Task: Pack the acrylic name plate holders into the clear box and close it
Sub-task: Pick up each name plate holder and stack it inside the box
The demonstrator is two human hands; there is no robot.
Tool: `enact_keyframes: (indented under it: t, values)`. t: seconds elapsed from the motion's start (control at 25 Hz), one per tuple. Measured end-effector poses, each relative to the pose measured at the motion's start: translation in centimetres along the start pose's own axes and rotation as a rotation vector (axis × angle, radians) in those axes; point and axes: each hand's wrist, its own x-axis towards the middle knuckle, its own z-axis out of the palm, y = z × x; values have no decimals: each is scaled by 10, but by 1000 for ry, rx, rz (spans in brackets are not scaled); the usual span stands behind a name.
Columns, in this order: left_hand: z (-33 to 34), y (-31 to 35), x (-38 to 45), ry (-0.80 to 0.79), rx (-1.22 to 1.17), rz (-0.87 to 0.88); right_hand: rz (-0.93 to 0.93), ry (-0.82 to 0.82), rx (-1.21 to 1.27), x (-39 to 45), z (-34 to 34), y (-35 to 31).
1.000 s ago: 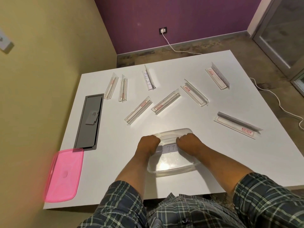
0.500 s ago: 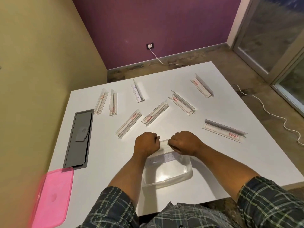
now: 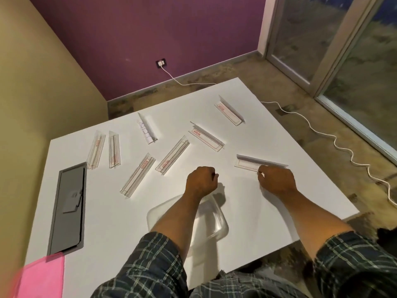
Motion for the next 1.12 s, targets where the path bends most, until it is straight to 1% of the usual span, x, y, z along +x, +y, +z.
enact_keyframes:
  t: [0.08, 0.16, 0.28, 0.36, 0.4, 0.48, 0.64, 0.8, 0.96, 1.12]
  values:
    - [10, 14, 12, -61, 14, 30, 209, -24, 30, -4, 3, 26]
    - [18, 27, 26, -124, 10, 34, 398, -22, 118, -5, 5, 49]
    - [27, 40, 48, -229, -37, -2, 685, -105, 343, 4, 4, 75]
    - [33, 48, 64, -317, -96, -49, 818, -179, 525, 12, 4, 91]
    - [36, 53, 70, -355, -130, -75, 847, -200, 645, 15, 5, 95]
    - [39, 61, 81, -368, -209, -112, 861, -219, 843, 20, 7, 102]
    - [39, 74, 97, -344, -335, -162, 846, -265, 941, 31, 12, 107]
    - [46, 86, 109, -394, -422, -185, 832, -306, 1073, 41, 17, 107]
    - [59, 90, 114, -359, -504, -226, 846, -323, 1078, 48, 21, 101]
    - [68, 85, 118, -342, -583, -263, 841, -304, 968, 53, 32, 96]
